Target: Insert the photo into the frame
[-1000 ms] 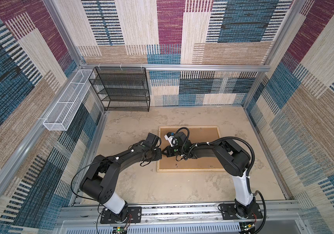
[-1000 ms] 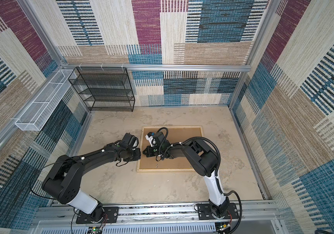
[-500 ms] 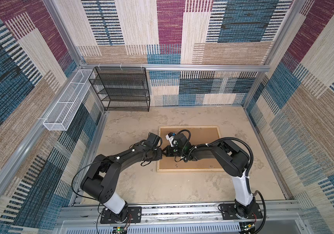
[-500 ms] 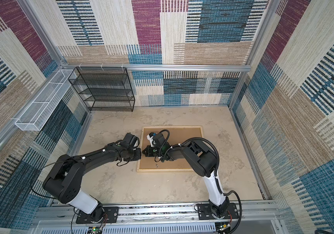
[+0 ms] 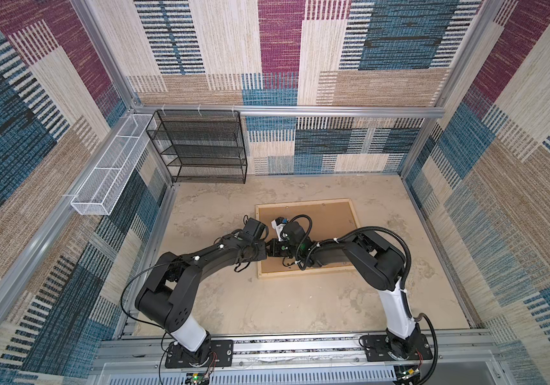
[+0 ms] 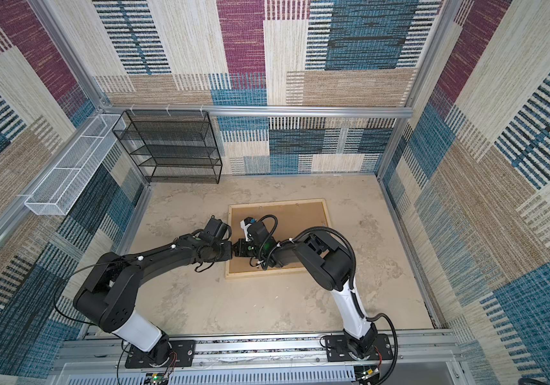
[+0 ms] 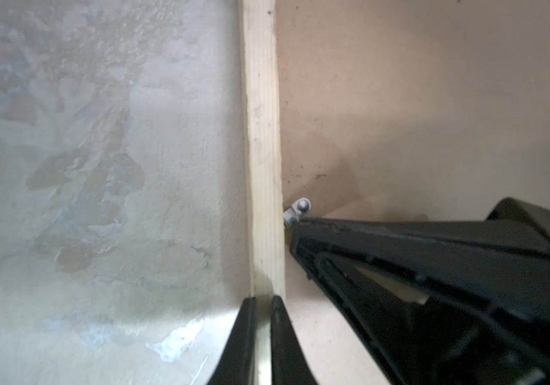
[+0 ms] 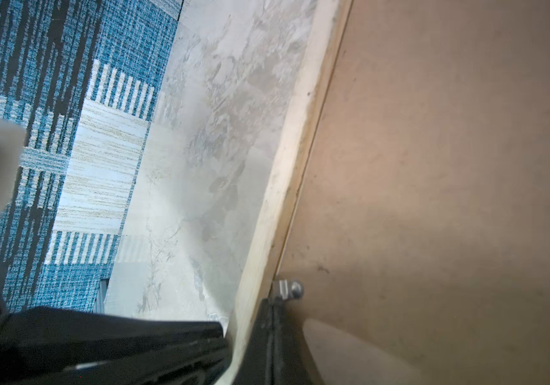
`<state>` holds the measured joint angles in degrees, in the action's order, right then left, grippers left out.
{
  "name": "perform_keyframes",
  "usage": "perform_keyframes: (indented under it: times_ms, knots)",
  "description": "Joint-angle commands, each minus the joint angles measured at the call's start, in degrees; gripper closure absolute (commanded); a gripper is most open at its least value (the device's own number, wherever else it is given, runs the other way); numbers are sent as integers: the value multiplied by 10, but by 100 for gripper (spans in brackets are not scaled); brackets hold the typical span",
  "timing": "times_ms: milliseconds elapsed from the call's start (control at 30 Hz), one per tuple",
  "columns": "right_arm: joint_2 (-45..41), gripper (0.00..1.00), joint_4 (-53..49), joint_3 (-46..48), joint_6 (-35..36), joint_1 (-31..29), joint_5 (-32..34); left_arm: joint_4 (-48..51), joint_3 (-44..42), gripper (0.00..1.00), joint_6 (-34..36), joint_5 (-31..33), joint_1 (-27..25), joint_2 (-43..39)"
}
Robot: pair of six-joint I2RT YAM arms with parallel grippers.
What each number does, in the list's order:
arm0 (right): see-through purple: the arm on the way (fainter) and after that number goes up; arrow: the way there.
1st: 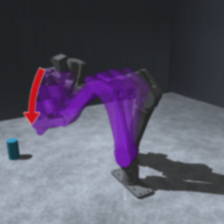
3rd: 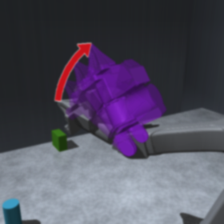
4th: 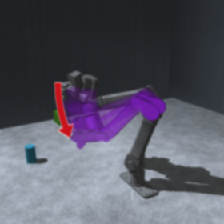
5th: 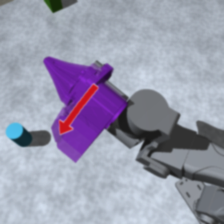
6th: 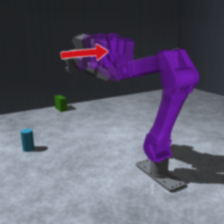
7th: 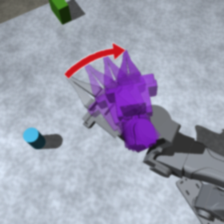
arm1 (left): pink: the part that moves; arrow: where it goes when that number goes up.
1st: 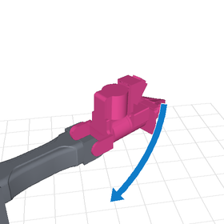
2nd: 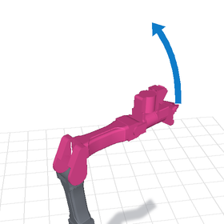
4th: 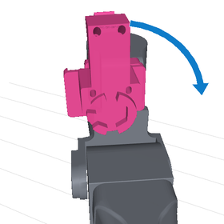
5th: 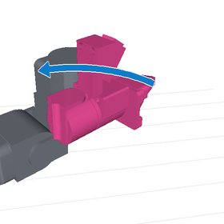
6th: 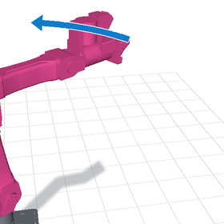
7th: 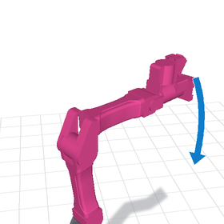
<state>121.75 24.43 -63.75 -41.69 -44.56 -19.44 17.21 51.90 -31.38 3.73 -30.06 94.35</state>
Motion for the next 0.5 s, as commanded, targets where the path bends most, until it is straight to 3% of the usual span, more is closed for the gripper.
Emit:
perform_keyframes:
  times_ms: [0, 300, 467]
  knots:
    - [-9, 100, -68, 20, 9, -2, -13, 41, -2, 82, 0, -32, -3, 15]
    - [-56, 100, -33, 53, 42, -2, -3, 43, 0, 78, -11, 3, -3, -2]
    - [-82, 97, -82, 28, 84, 0, 32, 26, -9, 71, -5, -8, -3, -25]
